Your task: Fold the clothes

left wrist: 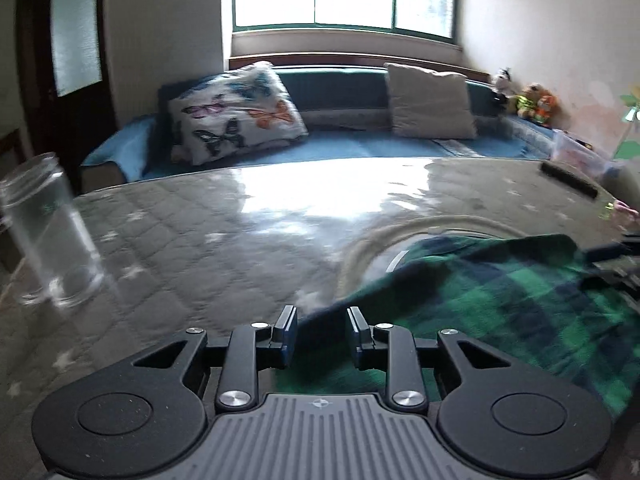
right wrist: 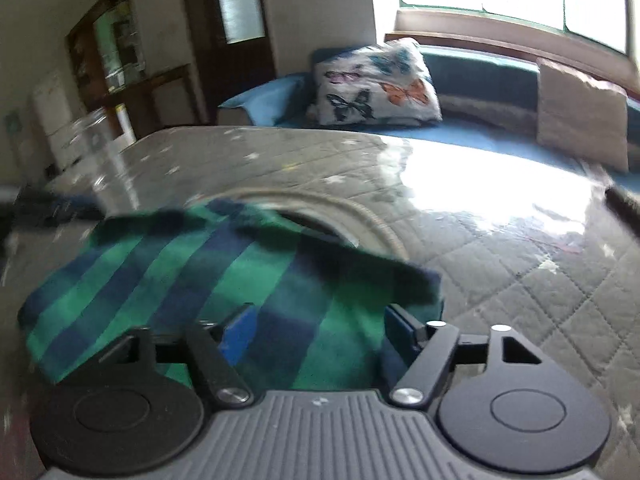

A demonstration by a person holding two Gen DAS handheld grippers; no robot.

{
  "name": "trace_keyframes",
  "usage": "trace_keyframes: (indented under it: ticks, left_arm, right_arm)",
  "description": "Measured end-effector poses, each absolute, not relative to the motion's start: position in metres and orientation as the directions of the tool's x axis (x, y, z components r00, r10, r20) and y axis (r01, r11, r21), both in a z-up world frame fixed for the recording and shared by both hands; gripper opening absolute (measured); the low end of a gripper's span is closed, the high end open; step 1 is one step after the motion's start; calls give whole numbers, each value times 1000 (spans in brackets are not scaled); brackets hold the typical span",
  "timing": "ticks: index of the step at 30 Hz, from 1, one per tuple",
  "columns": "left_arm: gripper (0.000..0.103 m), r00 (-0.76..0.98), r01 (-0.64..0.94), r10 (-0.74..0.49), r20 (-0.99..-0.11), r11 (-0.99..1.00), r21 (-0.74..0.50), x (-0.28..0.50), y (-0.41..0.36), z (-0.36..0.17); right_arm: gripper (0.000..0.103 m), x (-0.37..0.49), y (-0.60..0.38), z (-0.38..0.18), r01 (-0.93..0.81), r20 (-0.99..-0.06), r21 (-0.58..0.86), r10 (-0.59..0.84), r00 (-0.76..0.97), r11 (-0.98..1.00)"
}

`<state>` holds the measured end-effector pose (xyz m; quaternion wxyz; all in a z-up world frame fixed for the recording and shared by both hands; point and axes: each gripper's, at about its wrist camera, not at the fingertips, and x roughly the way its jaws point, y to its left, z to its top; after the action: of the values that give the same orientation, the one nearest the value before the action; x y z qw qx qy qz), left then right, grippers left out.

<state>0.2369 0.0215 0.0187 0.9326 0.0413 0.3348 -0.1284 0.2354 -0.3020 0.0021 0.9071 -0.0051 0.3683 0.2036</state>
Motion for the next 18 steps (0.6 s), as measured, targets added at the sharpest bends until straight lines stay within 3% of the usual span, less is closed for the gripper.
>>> trace_keyframes:
  ticks: [7, 14, 15, 18]
  left_arm:
    - [23, 690, 294, -232, -686, 955, -27, 273, -4, -5]
    - [26, 693, 266, -212, -689, 964, -29, 279, -2, -9]
    - [29, 699, 259, -206, -685, 966, -27, 277, 0, -7]
    - [56, 723, 222, -175, -669, 975, -15, 267, 10, 4]
  right_arm:
    - [46, 278, -310, -15, -296, -697, 165, 324, 640, 941]
    - [46, 275, -307, -15, -273, -694, 116, 274, 665, 955]
    - [46, 270, -304, -10, -283, -684, 90, 265, 679, 955]
    - [48, 251, -286, 4, -346, -656, 39, 286, 699, 937]
